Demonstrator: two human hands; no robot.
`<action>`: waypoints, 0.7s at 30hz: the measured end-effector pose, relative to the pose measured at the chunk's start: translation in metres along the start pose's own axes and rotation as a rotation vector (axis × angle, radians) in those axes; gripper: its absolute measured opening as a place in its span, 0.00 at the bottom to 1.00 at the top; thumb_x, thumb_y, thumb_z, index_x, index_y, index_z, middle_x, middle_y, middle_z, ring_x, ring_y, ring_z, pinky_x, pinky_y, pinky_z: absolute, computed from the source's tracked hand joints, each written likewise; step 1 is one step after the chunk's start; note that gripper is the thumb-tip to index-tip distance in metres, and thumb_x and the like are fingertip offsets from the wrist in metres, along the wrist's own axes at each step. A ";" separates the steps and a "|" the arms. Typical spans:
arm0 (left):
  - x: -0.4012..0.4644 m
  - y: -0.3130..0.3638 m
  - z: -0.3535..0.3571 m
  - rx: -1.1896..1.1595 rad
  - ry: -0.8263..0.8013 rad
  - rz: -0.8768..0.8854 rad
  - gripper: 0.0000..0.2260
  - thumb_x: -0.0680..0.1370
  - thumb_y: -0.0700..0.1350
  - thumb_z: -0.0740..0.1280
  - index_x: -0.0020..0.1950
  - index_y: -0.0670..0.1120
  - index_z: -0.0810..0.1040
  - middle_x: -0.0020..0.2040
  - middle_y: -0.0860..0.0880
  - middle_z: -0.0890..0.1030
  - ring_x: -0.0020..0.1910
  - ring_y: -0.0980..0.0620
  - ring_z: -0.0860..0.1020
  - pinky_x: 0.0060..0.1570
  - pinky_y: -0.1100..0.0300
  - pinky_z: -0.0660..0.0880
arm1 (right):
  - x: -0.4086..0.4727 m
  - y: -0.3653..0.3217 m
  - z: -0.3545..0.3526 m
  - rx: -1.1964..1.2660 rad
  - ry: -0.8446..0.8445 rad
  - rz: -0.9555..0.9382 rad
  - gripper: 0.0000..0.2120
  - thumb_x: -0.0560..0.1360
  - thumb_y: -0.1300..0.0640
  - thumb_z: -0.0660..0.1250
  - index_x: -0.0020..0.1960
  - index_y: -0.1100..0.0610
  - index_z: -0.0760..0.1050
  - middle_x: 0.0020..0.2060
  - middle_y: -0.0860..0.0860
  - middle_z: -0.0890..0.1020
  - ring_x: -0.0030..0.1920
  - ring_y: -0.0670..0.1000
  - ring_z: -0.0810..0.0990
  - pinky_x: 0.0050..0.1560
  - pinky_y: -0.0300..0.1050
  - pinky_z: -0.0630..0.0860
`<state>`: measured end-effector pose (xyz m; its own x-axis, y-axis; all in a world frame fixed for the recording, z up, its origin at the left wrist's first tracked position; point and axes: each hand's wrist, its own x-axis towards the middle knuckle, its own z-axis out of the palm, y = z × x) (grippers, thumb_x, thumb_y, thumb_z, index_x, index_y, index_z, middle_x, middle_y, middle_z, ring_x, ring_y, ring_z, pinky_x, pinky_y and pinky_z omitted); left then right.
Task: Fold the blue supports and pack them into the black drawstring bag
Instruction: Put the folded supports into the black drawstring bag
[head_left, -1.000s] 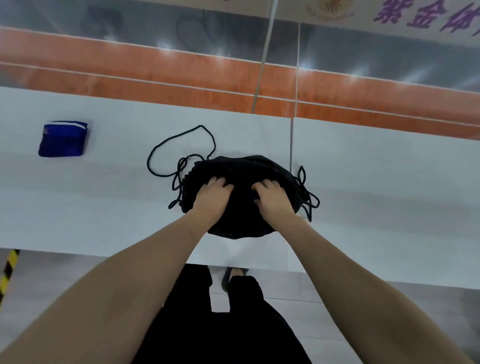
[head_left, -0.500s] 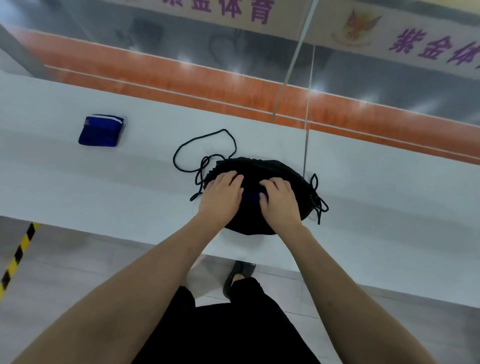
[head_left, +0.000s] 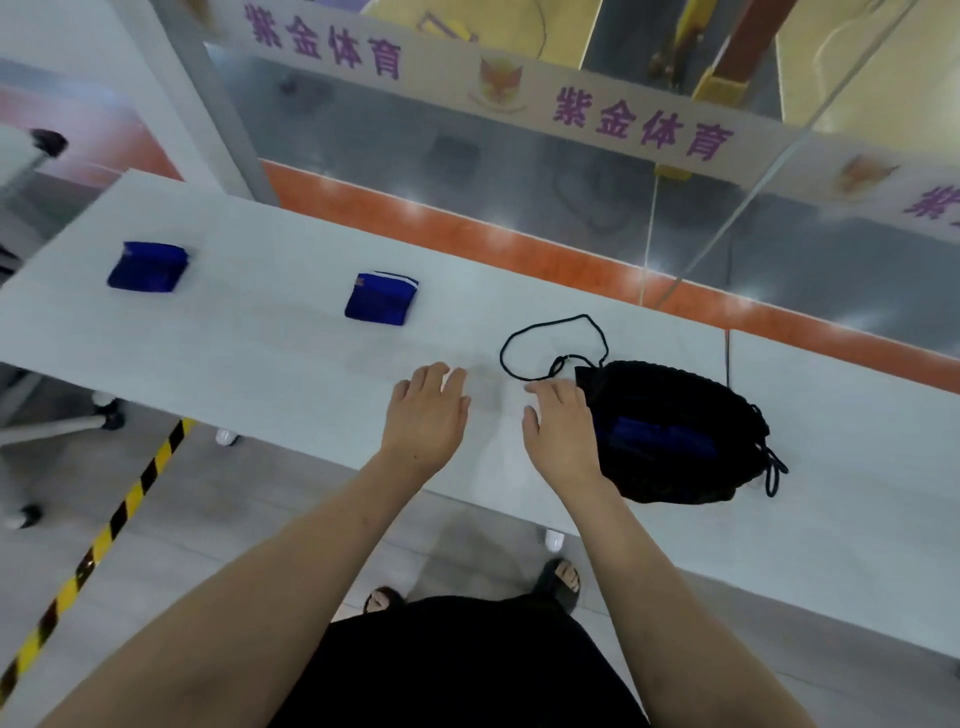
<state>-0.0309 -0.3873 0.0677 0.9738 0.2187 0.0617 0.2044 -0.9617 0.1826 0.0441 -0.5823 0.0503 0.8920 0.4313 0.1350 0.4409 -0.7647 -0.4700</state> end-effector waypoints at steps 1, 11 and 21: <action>-0.004 -0.015 -0.004 0.010 -0.009 -0.013 0.17 0.83 0.49 0.59 0.70 0.45 0.73 0.65 0.44 0.77 0.62 0.42 0.75 0.55 0.48 0.73 | 0.001 -0.014 0.008 0.000 -0.008 0.000 0.15 0.77 0.62 0.68 0.64 0.59 0.79 0.59 0.56 0.79 0.60 0.60 0.76 0.58 0.59 0.78; -0.004 -0.126 -0.022 0.037 -0.054 -0.144 0.16 0.82 0.48 0.60 0.68 0.44 0.74 0.59 0.44 0.78 0.54 0.42 0.77 0.48 0.49 0.73 | 0.050 -0.110 0.064 0.004 -0.083 -0.045 0.15 0.78 0.62 0.66 0.64 0.58 0.79 0.59 0.55 0.79 0.60 0.60 0.76 0.61 0.57 0.76; 0.080 -0.217 -0.008 0.082 -0.220 -0.198 0.18 0.83 0.46 0.58 0.72 0.46 0.68 0.64 0.46 0.74 0.59 0.44 0.74 0.53 0.52 0.70 | 0.155 -0.143 0.137 0.046 -0.207 0.031 0.16 0.81 0.60 0.62 0.68 0.56 0.76 0.65 0.53 0.76 0.65 0.55 0.73 0.65 0.51 0.73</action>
<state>0.0018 -0.1598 0.0407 0.9106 0.3708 -0.1827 0.3910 -0.9161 0.0891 0.1061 -0.3407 0.0187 0.8633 0.5011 -0.0602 0.4046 -0.7585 -0.5109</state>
